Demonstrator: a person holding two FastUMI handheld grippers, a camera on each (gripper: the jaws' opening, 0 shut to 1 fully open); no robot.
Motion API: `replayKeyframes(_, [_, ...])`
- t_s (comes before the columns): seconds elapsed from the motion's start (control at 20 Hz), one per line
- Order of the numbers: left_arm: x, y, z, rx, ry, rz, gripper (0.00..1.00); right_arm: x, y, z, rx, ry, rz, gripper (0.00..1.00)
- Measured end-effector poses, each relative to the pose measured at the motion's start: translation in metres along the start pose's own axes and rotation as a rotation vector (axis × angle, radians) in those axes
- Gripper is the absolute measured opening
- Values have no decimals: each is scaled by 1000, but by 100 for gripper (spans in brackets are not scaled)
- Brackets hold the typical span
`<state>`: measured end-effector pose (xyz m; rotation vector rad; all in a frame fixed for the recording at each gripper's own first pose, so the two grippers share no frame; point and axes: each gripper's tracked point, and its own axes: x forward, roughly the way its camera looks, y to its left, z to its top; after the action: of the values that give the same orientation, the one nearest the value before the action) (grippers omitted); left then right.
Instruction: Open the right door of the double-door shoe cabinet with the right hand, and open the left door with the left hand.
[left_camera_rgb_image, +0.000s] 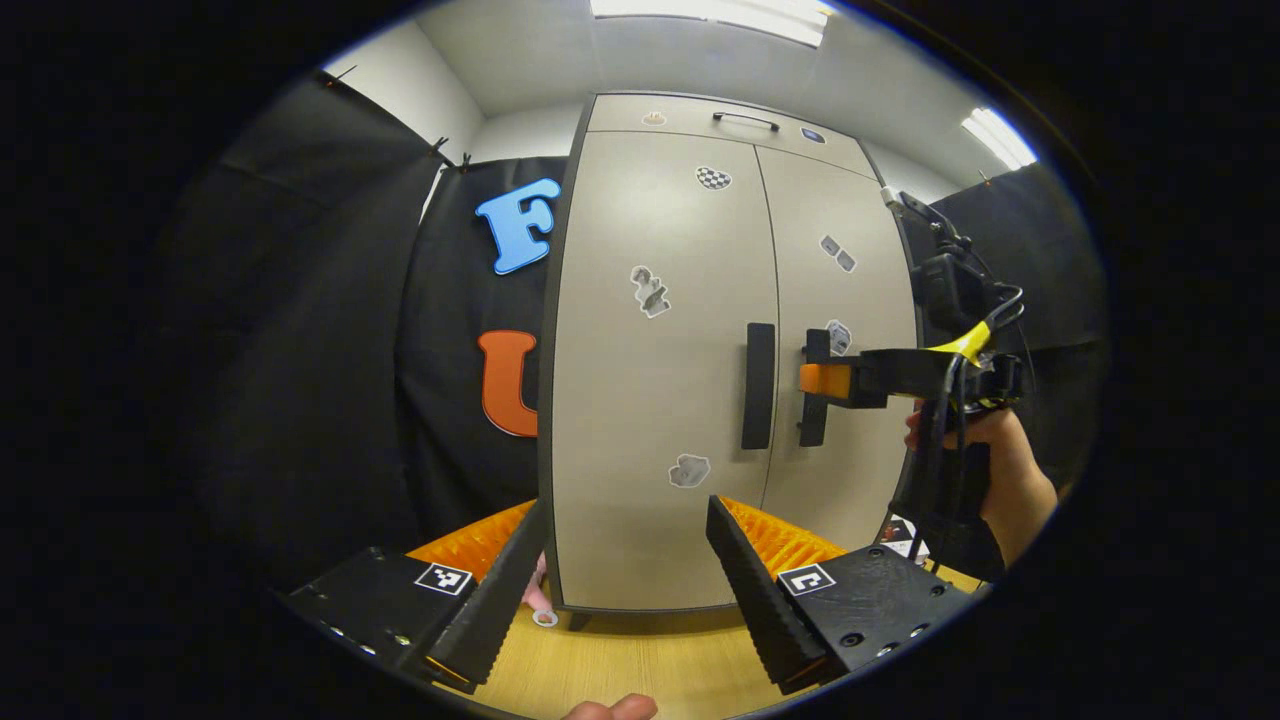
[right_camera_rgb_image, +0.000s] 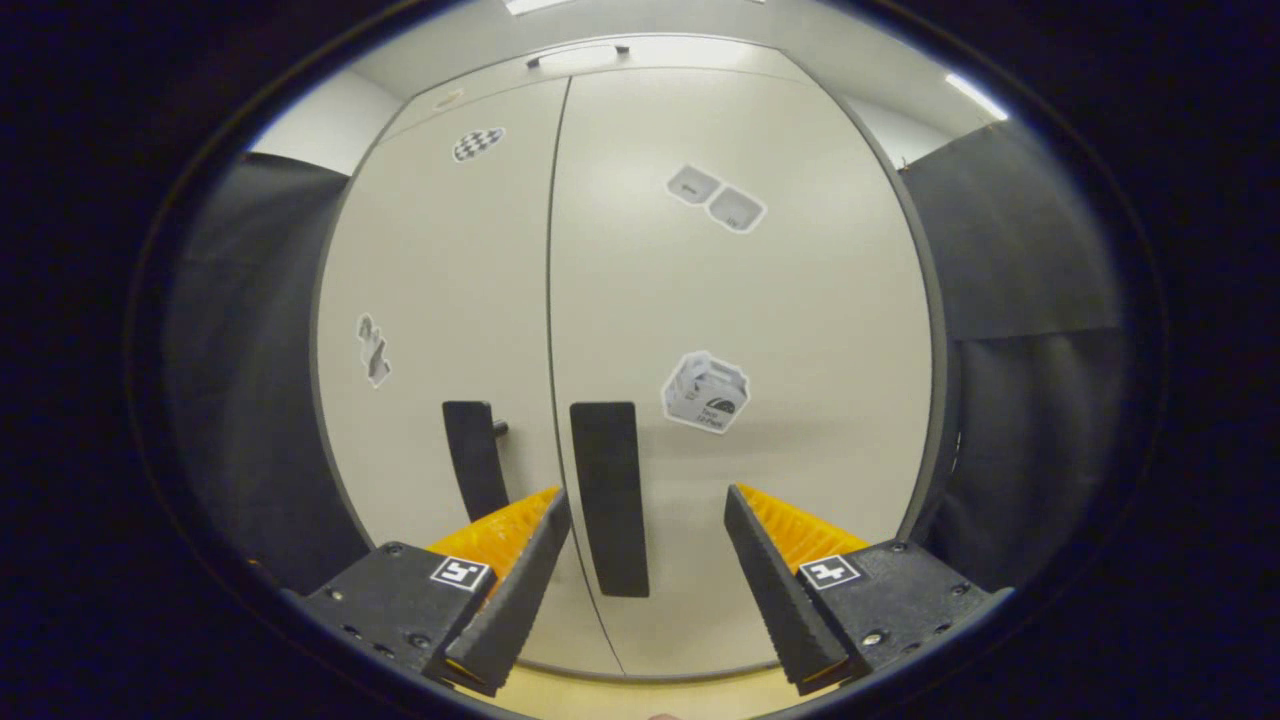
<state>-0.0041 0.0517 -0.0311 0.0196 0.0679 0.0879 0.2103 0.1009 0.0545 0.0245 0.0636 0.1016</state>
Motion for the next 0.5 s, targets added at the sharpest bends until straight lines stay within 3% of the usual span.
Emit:
replayKeyframes(0.25, [0, 3, 5, 1, -15, 10, 95, 15, 0, -6, -3, 4, -20, 71])
replayKeyframes(0.3, [0, 4, 5, -1, -14, 12, 95, 17, 2, -6, -25, 0, -14, 71])
replayKeyframes(0.4, [1, 4, 2, -6, -5, 11, 95, 15, 12, -7, -61, -16, 18, 55])
replayKeyframes(0.45, [1, 4, 1, -8, -1, 11, 95, 17, 11, -6, -76, -28, 10, 38])
replayKeyframes(0.5, [1, 5, -1, -9, 1, 11, 95, 16, 10, -6, -91, -28, 11, 34])
